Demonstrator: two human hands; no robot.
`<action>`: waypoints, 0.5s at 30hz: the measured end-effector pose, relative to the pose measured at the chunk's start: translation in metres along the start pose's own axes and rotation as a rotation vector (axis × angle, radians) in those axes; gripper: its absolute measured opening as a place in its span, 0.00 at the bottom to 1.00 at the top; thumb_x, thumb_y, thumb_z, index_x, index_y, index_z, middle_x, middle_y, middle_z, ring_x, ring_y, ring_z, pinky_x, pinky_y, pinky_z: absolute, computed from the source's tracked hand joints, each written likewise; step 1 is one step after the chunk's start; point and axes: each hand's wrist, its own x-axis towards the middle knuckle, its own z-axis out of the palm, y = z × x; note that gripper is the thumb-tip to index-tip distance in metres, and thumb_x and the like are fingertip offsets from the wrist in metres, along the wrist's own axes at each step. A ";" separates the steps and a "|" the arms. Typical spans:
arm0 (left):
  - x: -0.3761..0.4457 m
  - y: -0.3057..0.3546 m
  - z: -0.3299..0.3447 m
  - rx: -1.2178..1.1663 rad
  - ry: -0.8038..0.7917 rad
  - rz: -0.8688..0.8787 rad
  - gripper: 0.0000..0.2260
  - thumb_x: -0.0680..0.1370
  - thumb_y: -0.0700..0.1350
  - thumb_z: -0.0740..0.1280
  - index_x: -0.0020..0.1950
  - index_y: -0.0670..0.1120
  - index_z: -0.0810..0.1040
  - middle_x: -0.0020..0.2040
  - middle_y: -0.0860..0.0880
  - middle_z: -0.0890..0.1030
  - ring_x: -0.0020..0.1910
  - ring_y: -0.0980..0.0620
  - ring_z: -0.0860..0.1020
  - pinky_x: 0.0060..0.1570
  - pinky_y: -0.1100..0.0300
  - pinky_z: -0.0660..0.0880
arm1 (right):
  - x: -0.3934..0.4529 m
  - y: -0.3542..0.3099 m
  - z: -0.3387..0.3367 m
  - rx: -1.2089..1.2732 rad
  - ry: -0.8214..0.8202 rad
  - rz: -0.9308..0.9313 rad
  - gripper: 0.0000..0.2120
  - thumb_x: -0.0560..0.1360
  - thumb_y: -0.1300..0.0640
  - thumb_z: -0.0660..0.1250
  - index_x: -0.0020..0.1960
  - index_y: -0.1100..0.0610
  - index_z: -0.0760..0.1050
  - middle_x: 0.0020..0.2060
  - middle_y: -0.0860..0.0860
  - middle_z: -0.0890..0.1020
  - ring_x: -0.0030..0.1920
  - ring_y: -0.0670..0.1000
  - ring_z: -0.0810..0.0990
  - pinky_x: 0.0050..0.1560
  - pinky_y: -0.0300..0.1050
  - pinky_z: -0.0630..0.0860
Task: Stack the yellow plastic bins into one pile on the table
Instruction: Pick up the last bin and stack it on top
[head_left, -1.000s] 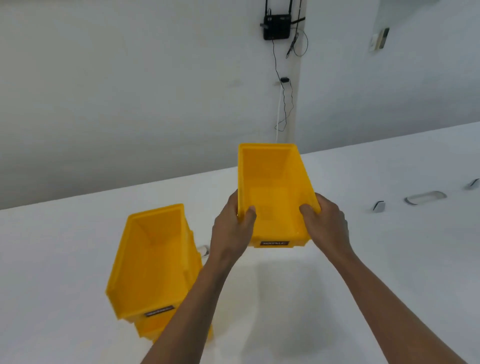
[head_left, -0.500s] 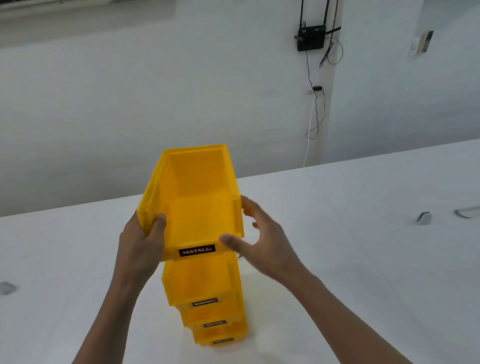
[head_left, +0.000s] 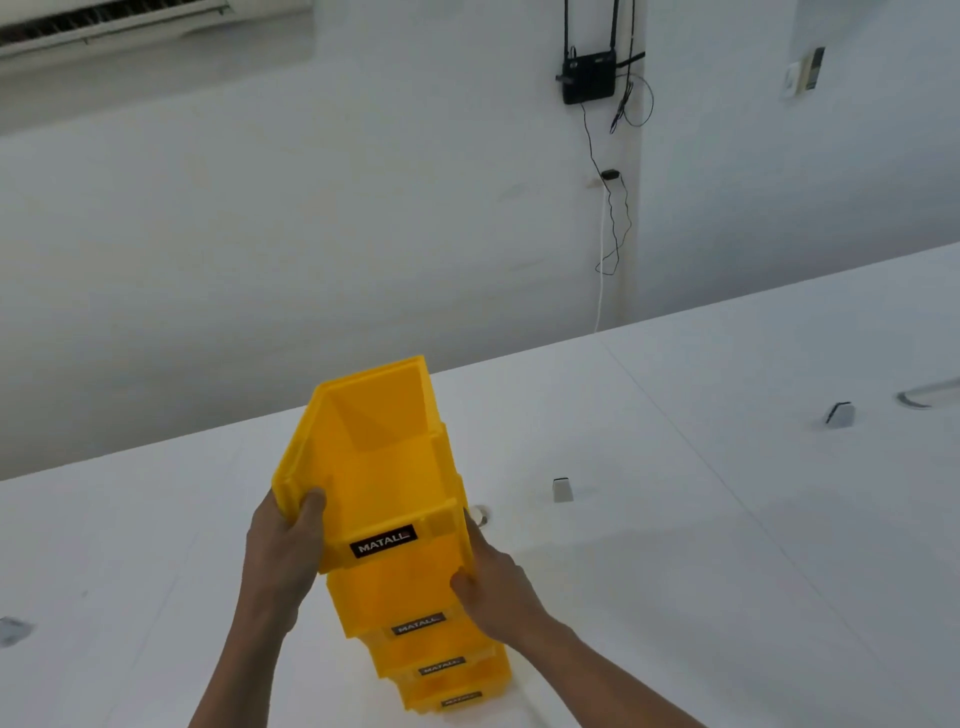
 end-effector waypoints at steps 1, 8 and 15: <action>0.002 0.001 -0.001 0.004 -0.003 0.000 0.22 0.78 0.55 0.59 0.71 0.52 0.63 0.65 0.46 0.73 0.55 0.43 0.74 0.51 0.38 0.74 | 0.001 0.001 0.001 -0.011 0.005 0.010 0.29 0.80 0.49 0.53 0.78 0.41 0.45 0.54 0.54 0.81 0.47 0.56 0.82 0.51 0.55 0.81; 0.010 0.006 -0.006 0.001 -0.028 -0.018 0.21 0.78 0.55 0.60 0.70 0.53 0.64 0.59 0.51 0.72 0.53 0.44 0.74 0.46 0.43 0.73 | 0.005 0.004 0.004 -0.043 0.003 0.034 0.29 0.80 0.49 0.54 0.78 0.40 0.45 0.49 0.52 0.82 0.41 0.53 0.81 0.46 0.50 0.80; 0.004 0.003 -0.005 0.046 -0.019 -0.003 0.22 0.78 0.55 0.61 0.70 0.52 0.64 0.60 0.49 0.74 0.53 0.43 0.75 0.48 0.41 0.75 | 0.007 0.006 0.005 -0.061 0.002 0.047 0.29 0.80 0.49 0.54 0.78 0.41 0.45 0.43 0.50 0.80 0.39 0.52 0.80 0.46 0.51 0.80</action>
